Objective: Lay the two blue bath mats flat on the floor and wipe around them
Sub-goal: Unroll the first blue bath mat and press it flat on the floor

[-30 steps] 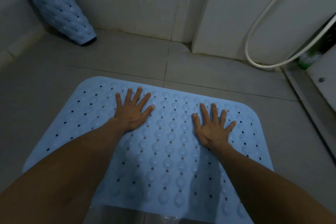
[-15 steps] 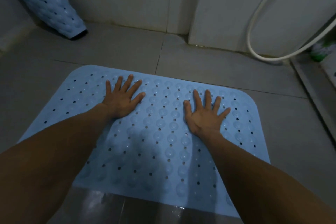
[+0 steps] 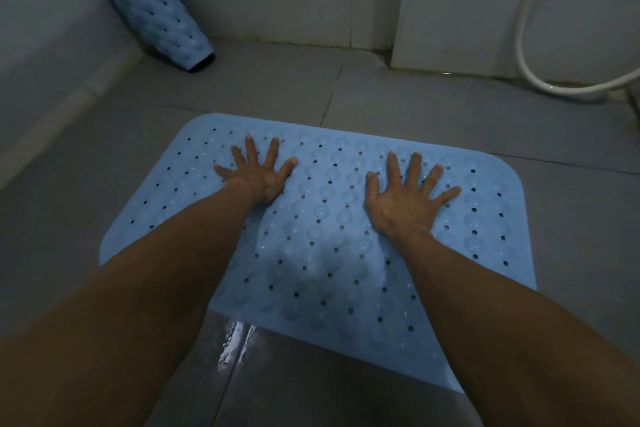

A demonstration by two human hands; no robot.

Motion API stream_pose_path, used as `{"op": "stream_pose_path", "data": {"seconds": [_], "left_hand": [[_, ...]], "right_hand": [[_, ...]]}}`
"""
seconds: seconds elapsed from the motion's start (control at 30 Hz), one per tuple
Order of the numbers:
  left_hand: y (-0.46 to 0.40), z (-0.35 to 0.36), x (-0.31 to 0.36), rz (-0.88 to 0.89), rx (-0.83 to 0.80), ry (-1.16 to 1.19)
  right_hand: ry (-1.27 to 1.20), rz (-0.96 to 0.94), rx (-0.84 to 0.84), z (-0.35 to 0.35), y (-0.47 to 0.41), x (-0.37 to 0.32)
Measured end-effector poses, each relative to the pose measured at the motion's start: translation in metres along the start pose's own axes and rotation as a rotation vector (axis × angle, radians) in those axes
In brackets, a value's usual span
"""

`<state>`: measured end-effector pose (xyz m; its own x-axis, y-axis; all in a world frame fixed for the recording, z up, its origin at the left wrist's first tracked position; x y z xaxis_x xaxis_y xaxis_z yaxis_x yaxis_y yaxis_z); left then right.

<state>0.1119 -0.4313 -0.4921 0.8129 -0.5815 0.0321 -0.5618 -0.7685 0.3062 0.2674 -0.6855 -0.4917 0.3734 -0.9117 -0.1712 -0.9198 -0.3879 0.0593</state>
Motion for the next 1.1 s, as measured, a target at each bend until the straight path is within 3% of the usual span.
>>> {"op": "stream_pose_path", "data": {"seconds": [0.23,0.4,0.6,0.87,1.1], "left_hand": [[-0.012,-0.008,-0.017,0.186,-0.139,0.1],[-0.015,-0.026,-0.063,0.371,-0.02,0.054],[-0.021,-0.023,-0.115,0.45,0.077,0.011],[-0.058,-0.039,-0.092,0.54,0.159,0.082],[-0.064,-0.023,-0.081,0.534,0.309,0.128]], "right_hand": [[0.062,0.042,-0.092,0.003,-0.002,0.002],[0.048,0.047,-0.071,-0.009,0.004,-0.018],[0.02,-0.221,-0.011,-0.01,0.025,-0.124],[-0.074,-0.275,-0.068,0.014,0.028,-0.222],[-0.034,-0.189,0.033,0.039,0.006,-0.231]]}}
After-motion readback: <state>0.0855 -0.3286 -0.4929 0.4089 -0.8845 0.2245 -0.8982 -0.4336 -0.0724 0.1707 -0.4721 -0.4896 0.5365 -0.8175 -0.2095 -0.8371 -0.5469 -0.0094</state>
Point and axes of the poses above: each hand's wrist, its own y-axis away from the middle knuckle, its own z-axis out of the palm, x = y × z, the point moved 10 cm from there along -y, towards the middle knuckle, and after that the axes turned 6 degrees about x, right-handed, at the moved point
